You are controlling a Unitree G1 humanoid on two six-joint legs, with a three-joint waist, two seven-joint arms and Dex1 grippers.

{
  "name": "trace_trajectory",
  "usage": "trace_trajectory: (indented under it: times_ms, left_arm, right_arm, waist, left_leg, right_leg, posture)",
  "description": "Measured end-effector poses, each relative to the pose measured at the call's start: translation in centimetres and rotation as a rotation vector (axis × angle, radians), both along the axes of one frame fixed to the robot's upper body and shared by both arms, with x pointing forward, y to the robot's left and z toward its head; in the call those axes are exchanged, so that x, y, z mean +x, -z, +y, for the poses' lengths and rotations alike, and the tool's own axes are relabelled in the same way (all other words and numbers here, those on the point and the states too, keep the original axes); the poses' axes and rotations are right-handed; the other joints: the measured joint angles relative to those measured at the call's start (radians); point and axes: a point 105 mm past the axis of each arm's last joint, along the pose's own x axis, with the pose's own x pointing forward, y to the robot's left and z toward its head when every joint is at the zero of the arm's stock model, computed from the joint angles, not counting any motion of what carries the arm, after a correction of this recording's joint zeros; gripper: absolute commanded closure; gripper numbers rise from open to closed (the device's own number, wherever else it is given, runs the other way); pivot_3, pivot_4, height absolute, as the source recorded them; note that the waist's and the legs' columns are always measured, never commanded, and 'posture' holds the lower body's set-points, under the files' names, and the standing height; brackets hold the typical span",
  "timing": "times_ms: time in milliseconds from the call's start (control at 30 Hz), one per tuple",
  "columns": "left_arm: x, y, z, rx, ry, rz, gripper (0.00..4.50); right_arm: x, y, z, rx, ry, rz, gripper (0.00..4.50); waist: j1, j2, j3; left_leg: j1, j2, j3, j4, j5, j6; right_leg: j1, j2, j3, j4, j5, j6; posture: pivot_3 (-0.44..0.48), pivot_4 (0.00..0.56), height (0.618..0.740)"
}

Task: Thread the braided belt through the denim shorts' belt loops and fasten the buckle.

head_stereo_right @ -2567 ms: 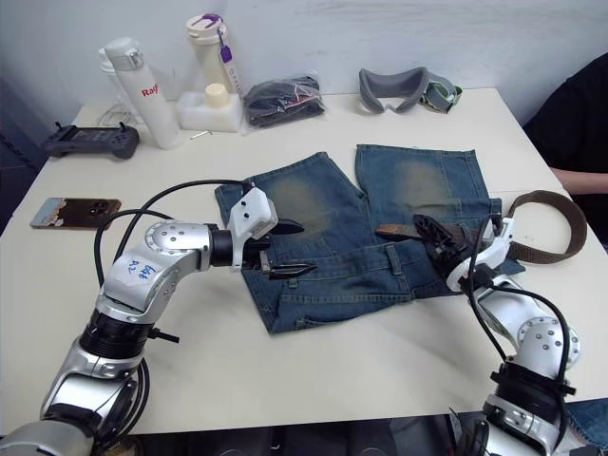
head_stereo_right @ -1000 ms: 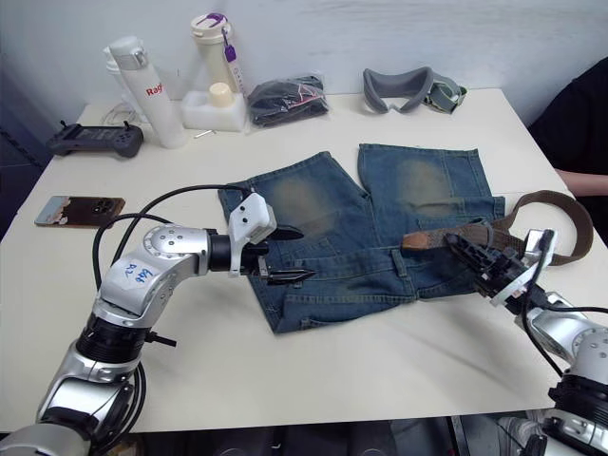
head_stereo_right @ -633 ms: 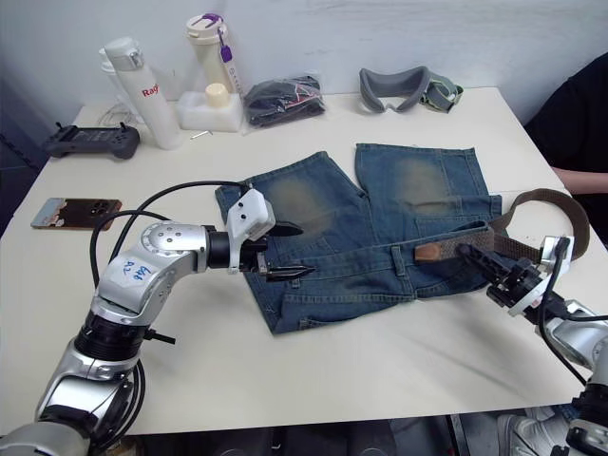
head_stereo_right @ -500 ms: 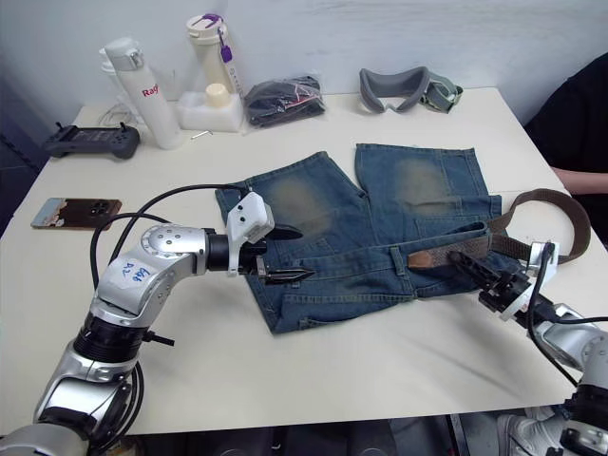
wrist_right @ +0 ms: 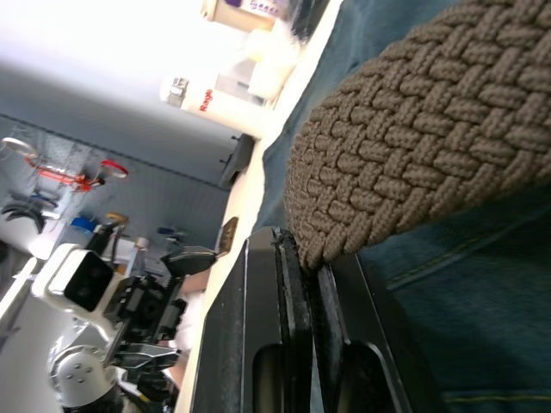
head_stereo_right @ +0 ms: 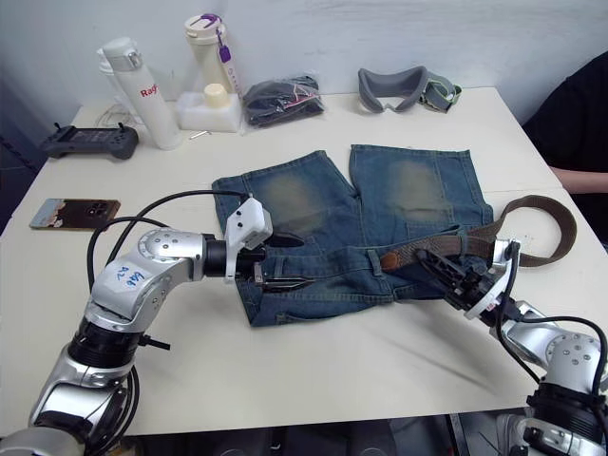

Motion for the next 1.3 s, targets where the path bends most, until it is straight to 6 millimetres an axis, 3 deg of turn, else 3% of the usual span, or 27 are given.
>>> trace_trajectory:
  times_ms: [167, 433, 567, 900, 1300]
  left_arm:
    - [-0.1, 0.1, 0.0, -0.002, -0.003, 0.003, 0.0]
    - [-0.1, 0.4, 0.2, 0.0, -0.012, 0.011, 0.0]
    - [-0.1, 0.4, 0.2, 0.0, -0.013, 0.011, 0.0]
    - [0.0, 0.4, 0.1, 0.001, -0.017, 0.009, 0.0]
    - [0.1, 0.5, 0.0, 0.003, -0.022, 0.002, 0.0]
  right_arm:
    - [0.1, -0.8, 0.4, 0.031, -0.021, -0.003, 4.41]
    - [-0.7, 0.3, 1.0, 0.062, -0.046, 0.06, 4.41]
    - [-0.8, 3.0, 1.4, -0.022, -0.032, 0.16, 4.41]
    - [0.7, 3.1, 0.6, -0.109, 0.026, 0.172, 4.41]
    - [2.6, 3.1, 3.0, -0.43, 0.023, -0.004, 4.41]
  waist:
    - [0.002, 0.0, 0.0]
    - [0.002, 0.0, 0.0]
    - [0.0, 0.0, 0.0]
    - [0.003, -0.004, -0.002]
    - [-0.004, -0.006, -0.004]
  left_leg:
    - [0.0, 0.0, 0.0, 0.0, 0.0, 0.0]
    - [0.0, 0.0, 0.0, 0.0, 0.0, 0.0]
    - [0.0, 0.0, 0.0, 0.0, 0.0, 0.0]
    - [0.001, -0.001, -0.001, 0.001, 0.0, 0.0]
    - [0.002, 0.0, 0.0, 0.001, -0.001, 0.0]
  right_leg:
    - [0.0, 0.0, 0.0, 0.0, 0.0, 0.0]
    - [0.0, 0.0, 0.0, 0.0, 0.0, 0.0]
    - [0.0, 0.0, 0.0, 0.0, 0.0, 0.0]
    - [0.003, 0.0, 0.0, -0.001, 0.0, 0.0]
    - [0.003, 0.001, 0.0, -0.001, 0.0, 0.0]
  posture:
    - [0.0, 0.15, 0.74]
    - [0.0, 0.15, 0.74]
    - [0.0, 0.15, 0.74]
    - [0.0, 0.15, 0.74]
    - [0.0, 0.15, 0.74]
